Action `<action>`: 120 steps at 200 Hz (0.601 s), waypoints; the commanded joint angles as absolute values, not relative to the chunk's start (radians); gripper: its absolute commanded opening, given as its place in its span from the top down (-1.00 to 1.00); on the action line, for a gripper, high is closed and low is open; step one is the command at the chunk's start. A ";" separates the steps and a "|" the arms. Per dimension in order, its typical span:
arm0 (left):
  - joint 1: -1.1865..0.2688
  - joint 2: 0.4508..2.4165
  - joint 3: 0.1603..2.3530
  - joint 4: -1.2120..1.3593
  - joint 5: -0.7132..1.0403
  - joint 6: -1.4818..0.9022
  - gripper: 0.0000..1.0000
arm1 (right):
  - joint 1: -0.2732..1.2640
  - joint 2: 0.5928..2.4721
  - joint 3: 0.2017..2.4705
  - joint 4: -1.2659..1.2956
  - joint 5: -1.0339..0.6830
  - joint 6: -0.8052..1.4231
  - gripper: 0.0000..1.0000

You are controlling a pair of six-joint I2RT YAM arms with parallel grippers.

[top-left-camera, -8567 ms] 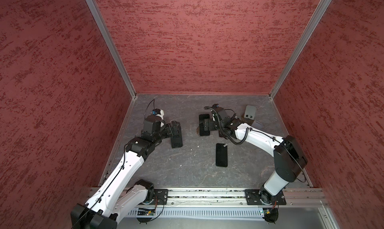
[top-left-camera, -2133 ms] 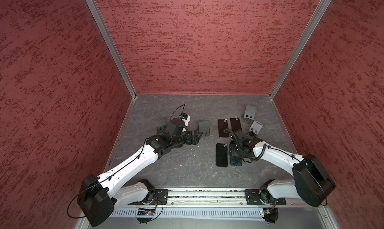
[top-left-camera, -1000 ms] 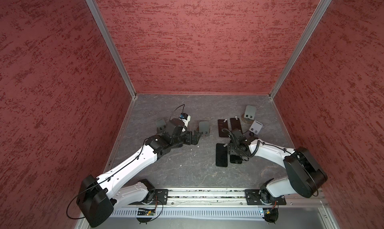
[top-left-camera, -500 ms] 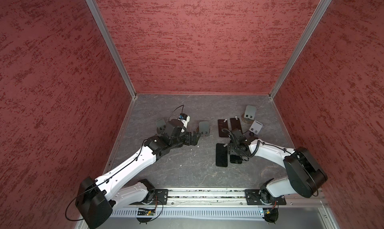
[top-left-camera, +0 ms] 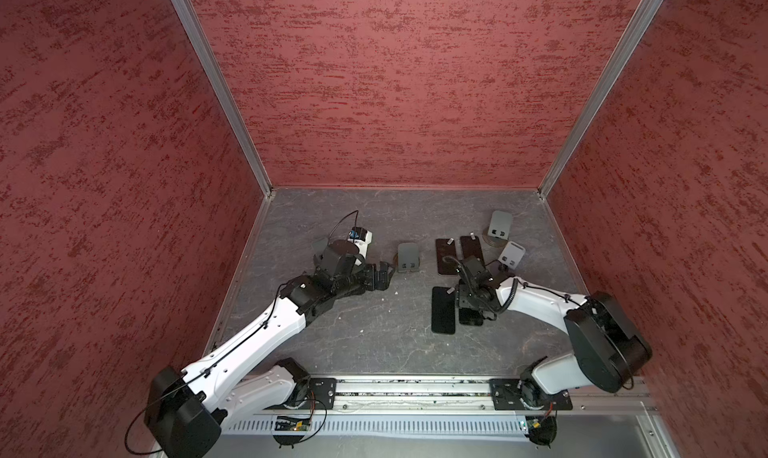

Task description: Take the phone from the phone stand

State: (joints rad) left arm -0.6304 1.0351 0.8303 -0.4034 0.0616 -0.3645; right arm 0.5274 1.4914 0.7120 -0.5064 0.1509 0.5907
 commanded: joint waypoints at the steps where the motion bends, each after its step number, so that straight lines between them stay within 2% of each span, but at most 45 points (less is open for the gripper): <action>1: -0.623 1.020 0.817 -0.405 0.057 -0.350 -0.99 | 0.519 1.563 0.658 -0.517 0.062 0.603 -0.42; 120: -0.620 1.005 0.832 -0.430 0.063 -0.354 -0.99 | 0.520 1.565 0.631 -0.505 0.041 0.604 -0.55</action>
State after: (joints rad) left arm -0.6235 1.0306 0.8303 -0.4171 0.0620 -0.3614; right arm 0.5274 1.4944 0.7036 -0.4965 0.1513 0.5900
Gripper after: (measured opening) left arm 0.996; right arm 0.767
